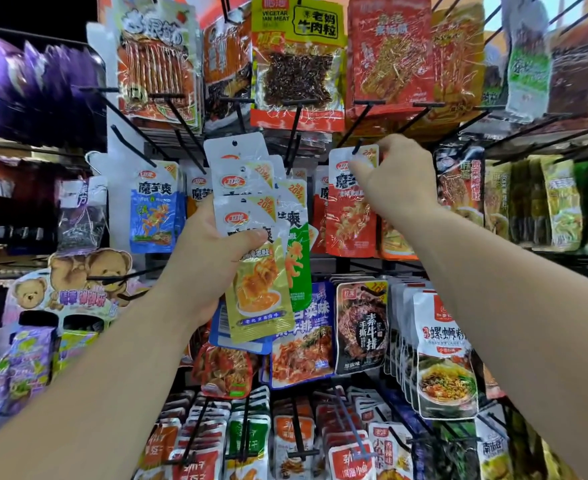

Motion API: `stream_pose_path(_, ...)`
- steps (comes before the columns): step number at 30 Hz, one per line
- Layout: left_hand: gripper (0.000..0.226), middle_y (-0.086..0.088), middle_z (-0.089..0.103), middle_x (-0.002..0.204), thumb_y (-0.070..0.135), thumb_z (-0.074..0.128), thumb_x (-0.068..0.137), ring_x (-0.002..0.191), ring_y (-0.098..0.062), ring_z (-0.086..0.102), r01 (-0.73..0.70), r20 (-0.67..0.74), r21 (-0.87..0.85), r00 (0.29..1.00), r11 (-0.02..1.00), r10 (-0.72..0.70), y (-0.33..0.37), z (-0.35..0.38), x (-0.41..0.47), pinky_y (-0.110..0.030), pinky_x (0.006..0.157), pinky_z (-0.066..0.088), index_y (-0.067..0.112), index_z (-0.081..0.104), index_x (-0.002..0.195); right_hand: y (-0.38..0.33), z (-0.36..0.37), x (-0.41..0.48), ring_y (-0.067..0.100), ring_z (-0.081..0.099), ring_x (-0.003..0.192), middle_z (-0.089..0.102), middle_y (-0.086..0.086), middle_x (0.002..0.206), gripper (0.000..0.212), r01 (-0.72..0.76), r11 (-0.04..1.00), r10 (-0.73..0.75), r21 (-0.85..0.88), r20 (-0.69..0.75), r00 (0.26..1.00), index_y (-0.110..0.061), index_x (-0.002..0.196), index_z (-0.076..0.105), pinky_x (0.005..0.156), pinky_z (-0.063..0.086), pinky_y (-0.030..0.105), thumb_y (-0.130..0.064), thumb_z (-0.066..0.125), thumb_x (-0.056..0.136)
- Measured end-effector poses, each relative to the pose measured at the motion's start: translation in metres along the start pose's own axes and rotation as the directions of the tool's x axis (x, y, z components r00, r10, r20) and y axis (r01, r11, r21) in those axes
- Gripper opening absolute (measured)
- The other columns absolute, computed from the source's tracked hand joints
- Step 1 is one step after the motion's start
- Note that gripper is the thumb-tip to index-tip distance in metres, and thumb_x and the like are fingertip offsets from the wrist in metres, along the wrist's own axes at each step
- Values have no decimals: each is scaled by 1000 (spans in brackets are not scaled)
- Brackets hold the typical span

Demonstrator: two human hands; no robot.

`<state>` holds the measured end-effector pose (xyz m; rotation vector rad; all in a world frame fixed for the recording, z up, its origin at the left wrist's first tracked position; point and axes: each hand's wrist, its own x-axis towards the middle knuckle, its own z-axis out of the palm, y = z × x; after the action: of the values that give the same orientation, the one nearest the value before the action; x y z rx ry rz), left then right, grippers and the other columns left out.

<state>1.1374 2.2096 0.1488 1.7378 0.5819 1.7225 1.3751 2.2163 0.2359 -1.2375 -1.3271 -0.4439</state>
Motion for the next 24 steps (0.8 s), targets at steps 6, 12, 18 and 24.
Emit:
stream_pose_path(6, 44, 11, 79, 106, -6, 67, 94, 102, -12, 75, -6, -3, 5, 1000, 1000, 6, 0, 1, 0, -34, 91, 59, 33, 63, 113, 24, -6, -20, 30, 57, 88, 55, 10, 108, 49, 410, 848, -427, -336, 25, 904, -14, 124, 61, 74, 50, 39, -38, 81, 86)
stream_pose_path(12, 45, 12, 80, 104, -6, 67, 94, 101, -12, 75, -16, 2, 6, 1000, 1000, 16, 1, 2, -2, -37, 92, 59, 35, 63, 112, 44, -6, -19, 42, 40, 134, 45, 16, 146, 54, 497, 571, -530, -653, 169, 831, -29, 128, 65, 105, 30, 53, -57, 74, 83)
stream_pose_path(18, 44, 7, 79, 110, -5, 67, 94, 106, -17, 75, -13, 6, 10, 1000, 1000, 13, 1, 1, -2, -45, 98, 58, 34, 64, 114, 42, -6, -16, 33, 0, 160, 3, 13, 173, 72, 539, 524, -463, -659, 311, 830, -37, 159, 33, 125, -1, 61, -67, 48, 96)
stream_pose_path(24, 44, 7, 79, 110, -6, 66, 95, 105, -16, 75, -16, 12, 2, 1000, 1000, 16, 1, 1, -4, -43, 95, 59, 33, 64, 116, 44, -4, -25, 31, -11, 159, 3, 5, 174, 74, 591, 377, -372, -713, 468, 801, -41, 164, 11, 119, -12, 70, -74, 11, 97)
